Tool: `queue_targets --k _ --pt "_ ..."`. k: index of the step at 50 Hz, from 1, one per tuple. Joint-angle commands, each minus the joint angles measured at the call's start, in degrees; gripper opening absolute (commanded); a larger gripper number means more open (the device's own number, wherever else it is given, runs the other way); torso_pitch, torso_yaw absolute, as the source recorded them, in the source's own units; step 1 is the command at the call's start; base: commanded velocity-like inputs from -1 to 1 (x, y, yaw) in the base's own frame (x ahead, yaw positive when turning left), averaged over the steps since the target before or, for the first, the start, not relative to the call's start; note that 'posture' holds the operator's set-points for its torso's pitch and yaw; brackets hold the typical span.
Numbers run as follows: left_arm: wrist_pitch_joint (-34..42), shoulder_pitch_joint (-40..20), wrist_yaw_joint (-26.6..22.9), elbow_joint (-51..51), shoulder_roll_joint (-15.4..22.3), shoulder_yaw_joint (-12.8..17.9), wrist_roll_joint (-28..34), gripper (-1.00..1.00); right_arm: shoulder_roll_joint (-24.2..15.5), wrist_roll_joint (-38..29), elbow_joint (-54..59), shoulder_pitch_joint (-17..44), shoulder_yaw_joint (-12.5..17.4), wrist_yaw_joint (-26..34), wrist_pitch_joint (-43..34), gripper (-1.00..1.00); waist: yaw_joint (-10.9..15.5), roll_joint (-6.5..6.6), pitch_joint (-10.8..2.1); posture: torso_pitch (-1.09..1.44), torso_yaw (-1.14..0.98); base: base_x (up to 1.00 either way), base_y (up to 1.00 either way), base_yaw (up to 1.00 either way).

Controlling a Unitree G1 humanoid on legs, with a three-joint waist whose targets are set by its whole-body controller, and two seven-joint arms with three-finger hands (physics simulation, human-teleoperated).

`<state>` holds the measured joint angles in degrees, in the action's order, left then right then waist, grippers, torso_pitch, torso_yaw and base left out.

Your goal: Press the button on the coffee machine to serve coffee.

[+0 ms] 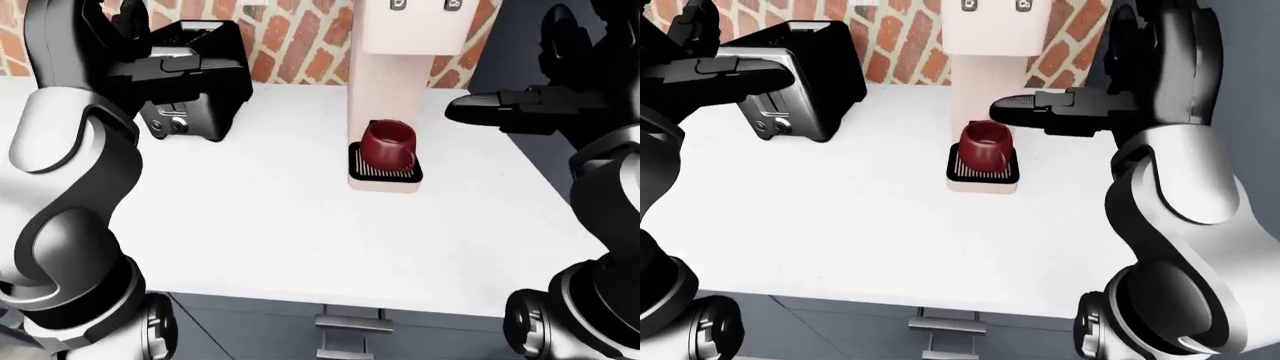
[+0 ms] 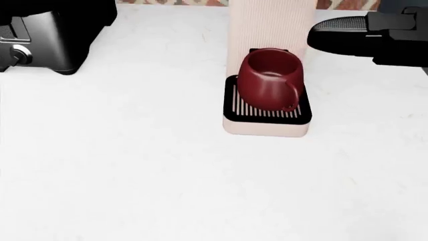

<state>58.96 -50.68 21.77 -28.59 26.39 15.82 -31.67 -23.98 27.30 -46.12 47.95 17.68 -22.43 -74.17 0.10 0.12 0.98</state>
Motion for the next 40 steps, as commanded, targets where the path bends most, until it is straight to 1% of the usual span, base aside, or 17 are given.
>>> queue_targets --k 1,4,9,14,18,22,26,34,40 --pt "-1.2 -1.7 0.1 -0.8 0.6 0.4 0.0 1.0 -0.6 -0.3 -0.3 1.4 0.4 0.0 1.7 1.0 0.0 0.02 -1.37 -0.1 0.0 0.0 0.0 0.0" --pt "-1.6 -1.6 0.1 -0.7 0.6 0.4 -0.1 1.0 -0.6 -0.2 -0.5 1.7 0.5 -0.1 1.3 1.0 0.0 0.01 -2.09 -0.13 0.0 0.0 0.0 0.0" --pt "-1.7 -1.6 0.1 -0.5 0.7 0.4 -0.2 1.0 -0.6 -0.3 -0.3 1.4 0.4 0.0 1.8 1.0 0.1 -0.02 -2.58 -0.14 0.0 0.0 0.0 0.0" --pt "-1.7 -1.5 0.3 -0.7 0.7 0.5 -0.5 1.0 -0.5 -0.4 -0.2 1.2 0.3 0.1 2.1 1.0 0.2 -0.06 -3.85 -0.18 0.0 0.0 0.0 0.0" --pt "-1.8 -1.3 0.2 -0.6 0.7 0.4 -0.6 1.0 -0.5 -0.3 -0.5 1.4 0.3 0.0 1.7 1.0 0.3 -0.08 -4.41 -0.18 0.0 0.0 0.0 0.0" --pt "-2.1 -1.3 0.1 -0.6 0.7 0.4 -0.6 1.0 -0.5 -0.3 -0.5 1.4 0.4 0.1 1.6 1.0 0.4 -0.07 -5.39 -0.22 0.0 0.0 0.0 0.0" --pt "-1.9 -1.5 0.2 -0.4 0.7 0.3 -0.6 1.0 -0.5 -0.3 -0.4 1.5 0.4 0.1 1.7 1.0 0.4 -0.08 -6.0 -0.22 0.0 0.0 0.0 0.0" --pt "-2.7 -1.0 -0.2 -0.3 0.6 0.2 -0.5 1.0 -0.6 -0.3 -0.3 1.3 0.3 0.2 1.9 1.0 0.5 -0.06 -8.33 -0.29 0.0 0.0 0.0 0.0" --pt "-1.7 -1.4 0.2 -0.5 0.7 0.4 -0.9 1.0 -0.5 -0.1 -0.5 1.6 0.5 0.0 1.6 1.0 0.5 -0.04 -10.01 -0.32 0.0 0.0 0.0 0.0"
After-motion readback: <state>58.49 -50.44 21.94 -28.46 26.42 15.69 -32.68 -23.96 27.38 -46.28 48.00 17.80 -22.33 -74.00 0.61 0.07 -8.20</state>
